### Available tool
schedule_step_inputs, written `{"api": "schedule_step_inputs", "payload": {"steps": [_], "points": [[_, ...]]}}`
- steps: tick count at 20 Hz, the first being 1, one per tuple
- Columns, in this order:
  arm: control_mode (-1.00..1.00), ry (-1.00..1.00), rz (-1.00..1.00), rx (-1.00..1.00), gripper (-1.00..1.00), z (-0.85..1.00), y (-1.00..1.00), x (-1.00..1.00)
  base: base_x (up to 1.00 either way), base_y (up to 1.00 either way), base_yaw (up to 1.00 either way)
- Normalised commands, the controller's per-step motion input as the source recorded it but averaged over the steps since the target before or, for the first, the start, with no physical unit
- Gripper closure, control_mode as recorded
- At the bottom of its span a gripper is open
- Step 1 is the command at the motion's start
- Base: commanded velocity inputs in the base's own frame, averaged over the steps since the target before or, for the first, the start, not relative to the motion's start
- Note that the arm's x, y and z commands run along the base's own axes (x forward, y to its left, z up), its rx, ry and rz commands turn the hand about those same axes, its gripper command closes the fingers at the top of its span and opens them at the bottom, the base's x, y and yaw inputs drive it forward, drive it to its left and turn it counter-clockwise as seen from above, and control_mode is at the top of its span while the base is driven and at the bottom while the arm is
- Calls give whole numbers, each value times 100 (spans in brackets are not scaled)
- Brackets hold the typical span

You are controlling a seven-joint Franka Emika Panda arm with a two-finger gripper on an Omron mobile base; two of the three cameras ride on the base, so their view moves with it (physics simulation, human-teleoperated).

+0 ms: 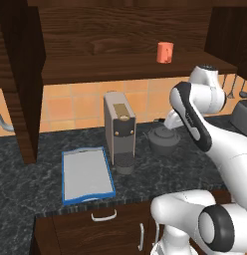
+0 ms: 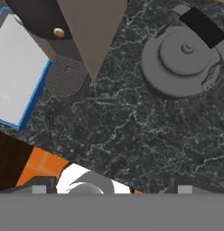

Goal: Pick the kettle from the counter and place it on the tray. Then pick the mug from the cabinet and place it on the tray. Then close the cabinet doors.

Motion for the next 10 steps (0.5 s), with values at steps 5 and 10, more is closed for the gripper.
{"api": "schedule_step_inputs", "payload": {"steps": [5,10], "points": [[-100,-3,2,1,-100,-5,-5,8,0,0,0],[-100,-25,-4,3,-100,0,-34,39,0,0,0]]}}
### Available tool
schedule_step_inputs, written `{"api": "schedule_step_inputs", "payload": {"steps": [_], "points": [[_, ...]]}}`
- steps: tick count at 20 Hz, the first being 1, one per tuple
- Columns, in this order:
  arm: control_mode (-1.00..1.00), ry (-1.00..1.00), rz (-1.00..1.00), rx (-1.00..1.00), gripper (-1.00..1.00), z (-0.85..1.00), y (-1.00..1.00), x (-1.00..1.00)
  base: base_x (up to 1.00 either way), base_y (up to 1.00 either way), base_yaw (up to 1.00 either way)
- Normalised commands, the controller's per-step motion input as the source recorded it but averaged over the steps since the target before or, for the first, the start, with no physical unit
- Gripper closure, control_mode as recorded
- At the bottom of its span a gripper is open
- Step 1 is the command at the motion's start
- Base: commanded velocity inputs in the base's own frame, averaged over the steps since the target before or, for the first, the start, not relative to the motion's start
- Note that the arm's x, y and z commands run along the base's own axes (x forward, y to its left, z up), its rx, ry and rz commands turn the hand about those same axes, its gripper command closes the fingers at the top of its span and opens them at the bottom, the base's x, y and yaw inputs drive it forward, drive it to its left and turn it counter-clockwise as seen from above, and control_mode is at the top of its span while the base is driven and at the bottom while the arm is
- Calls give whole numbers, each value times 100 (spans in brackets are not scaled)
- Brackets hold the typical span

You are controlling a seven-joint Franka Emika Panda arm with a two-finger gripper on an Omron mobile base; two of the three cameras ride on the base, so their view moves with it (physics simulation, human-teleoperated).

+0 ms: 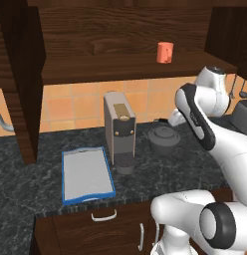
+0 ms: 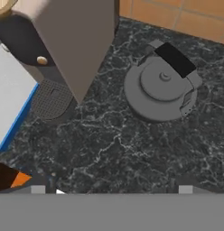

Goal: Pick the kettle from the counter and place it on the tray. Then pick the mug from the cabinet and place it on the tray. Then close the cabinet doors.

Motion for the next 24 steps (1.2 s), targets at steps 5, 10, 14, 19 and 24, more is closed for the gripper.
{"api": "schedule_step_inputs", "payload": {"steps": [5,10,14,19,24], "points": [[-100,-16,-2,3,-100,-12,-40,34,0,0,0],[-100,-1,0,1,-100,-12,-28,22,0,0,0],[-100,-8,0,7,-100,-28,-12,52,0,0,0],[-100,-1,0,6,-100,-27,-9,56,0,0,0],[-100,0,1,3,-100,-23,-5,58,0,0,0]]}}
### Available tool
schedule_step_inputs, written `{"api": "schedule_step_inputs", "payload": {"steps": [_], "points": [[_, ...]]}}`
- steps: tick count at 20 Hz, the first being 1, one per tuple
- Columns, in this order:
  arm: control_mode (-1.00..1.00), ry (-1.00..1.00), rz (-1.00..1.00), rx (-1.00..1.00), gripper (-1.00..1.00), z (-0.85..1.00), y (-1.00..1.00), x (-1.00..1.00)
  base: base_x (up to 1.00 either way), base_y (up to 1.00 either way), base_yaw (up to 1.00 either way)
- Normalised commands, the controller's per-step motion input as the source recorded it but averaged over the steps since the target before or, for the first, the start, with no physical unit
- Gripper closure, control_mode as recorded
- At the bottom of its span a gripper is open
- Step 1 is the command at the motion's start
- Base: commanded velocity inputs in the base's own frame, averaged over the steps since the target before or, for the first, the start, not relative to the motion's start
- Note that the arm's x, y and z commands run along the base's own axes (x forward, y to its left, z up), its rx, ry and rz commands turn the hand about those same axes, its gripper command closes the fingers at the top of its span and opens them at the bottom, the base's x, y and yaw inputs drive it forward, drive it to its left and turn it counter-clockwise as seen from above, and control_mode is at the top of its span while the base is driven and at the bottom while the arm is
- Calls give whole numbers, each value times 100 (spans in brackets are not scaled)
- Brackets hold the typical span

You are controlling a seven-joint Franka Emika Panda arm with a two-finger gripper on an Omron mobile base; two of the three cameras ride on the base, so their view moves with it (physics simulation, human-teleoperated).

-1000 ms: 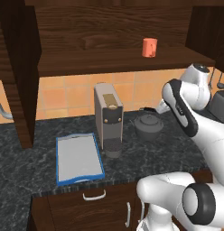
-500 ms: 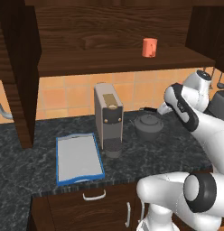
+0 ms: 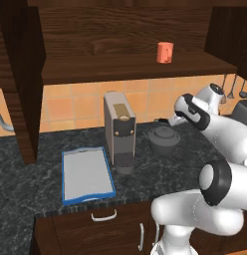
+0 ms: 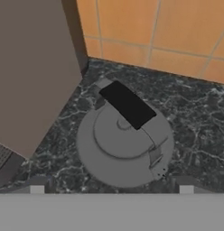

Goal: Pick the kettle from the counter and place it on the tray. Then pick the mug from the cabinet and place it on the tray. Then close the cabinet doors.

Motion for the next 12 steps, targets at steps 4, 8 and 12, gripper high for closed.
{"api": "schedule_step_inputs", "payload": {"steps": [4,8,12], "points": [[-100,0,2,1,-100,-22,-11,55,0,0,0],[-100,0,4,1,-100,-13,-2,45,0,0,0],[-100,1,6,2,-100,-16,0,40,0,0,0]]}}
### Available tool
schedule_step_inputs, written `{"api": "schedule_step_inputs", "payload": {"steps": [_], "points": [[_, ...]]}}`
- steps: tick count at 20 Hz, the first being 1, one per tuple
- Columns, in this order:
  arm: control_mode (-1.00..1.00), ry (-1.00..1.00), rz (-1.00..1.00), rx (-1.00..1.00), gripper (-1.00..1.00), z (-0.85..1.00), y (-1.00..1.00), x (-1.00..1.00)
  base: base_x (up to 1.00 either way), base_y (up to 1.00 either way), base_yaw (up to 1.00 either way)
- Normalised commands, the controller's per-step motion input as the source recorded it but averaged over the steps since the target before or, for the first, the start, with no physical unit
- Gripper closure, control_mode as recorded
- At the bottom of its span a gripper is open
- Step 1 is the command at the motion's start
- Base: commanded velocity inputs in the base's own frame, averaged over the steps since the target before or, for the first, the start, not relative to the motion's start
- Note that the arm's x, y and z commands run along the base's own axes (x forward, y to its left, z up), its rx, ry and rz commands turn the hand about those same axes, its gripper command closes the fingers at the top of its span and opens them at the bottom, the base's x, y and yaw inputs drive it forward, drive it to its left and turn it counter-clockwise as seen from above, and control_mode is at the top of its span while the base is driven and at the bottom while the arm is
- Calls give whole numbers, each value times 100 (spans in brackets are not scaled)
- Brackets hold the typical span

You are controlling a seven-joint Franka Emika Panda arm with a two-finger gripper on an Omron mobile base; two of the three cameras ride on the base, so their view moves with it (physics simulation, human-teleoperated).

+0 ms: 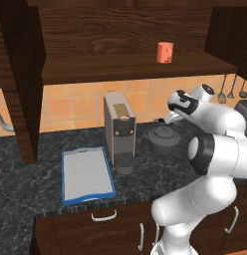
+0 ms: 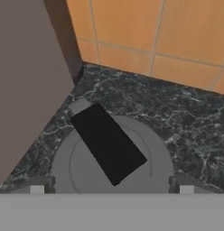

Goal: Pick the kettle from the counter and place it on the tray. Then pick the mug from the cabinet and place it on the tray. Then close the cabinet doors.

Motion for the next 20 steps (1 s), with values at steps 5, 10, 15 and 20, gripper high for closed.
{"api": "schedule_step_inputs", "payload": {"steps": [5,10,15,20], "points": [[-100,9,7,2,-100,-26,0,35,0,0,0],[-100,5,5,3,-100,-23,0,33,0,0,0],[-100,2,2,0,100,-18,0,17,0,0,0],[-100,-9,0,0,100,-1,8,-25,0,0,0]]}}
